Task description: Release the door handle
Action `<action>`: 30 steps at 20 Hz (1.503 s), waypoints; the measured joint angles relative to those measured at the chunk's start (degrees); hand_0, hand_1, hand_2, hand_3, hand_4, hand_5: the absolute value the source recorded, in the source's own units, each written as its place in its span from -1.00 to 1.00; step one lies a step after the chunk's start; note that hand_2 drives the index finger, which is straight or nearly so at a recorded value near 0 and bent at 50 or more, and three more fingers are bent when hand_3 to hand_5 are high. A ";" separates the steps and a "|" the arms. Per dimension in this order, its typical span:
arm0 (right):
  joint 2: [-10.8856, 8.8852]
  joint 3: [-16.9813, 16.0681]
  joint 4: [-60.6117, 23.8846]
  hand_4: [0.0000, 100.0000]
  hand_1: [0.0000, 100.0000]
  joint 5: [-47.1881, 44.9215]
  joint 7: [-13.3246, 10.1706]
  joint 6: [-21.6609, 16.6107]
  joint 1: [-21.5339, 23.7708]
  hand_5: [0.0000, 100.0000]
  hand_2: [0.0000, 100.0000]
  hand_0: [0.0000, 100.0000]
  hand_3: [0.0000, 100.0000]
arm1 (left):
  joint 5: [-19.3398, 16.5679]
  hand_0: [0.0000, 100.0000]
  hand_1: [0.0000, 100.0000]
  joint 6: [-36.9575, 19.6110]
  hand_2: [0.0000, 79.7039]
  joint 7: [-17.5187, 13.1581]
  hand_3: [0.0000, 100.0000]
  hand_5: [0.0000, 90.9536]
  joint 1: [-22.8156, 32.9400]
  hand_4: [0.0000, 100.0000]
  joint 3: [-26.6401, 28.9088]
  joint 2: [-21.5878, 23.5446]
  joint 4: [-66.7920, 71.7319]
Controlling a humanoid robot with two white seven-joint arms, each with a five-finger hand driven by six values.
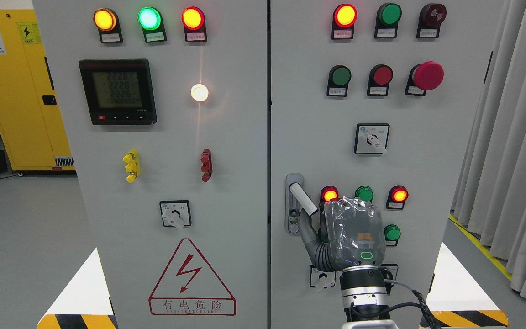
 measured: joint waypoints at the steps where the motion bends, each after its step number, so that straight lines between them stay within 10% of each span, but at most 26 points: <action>1: -0.01 -0.03 -0.05 1.00 -0.40 -0.01 0.04 -0.01 0.00 1.00 1.00 0.33 1.00 | 0.00 -0.76 0.11 0.00 -1.00 0.00 -1.00 -1.00 0.00 -1.00 0.00 0.00 0.00; 30: -0.15 -0.98 -1.01 1.00 -0.41 -0.13 0.36 -0.01 -0.34 1.00 1.00 0.26 1.00 | 0.00 -0.76 0.11 0.00 -1.00 0.00 -1.00 -1.00 0.00 -1.00 0.00 0.00 0.00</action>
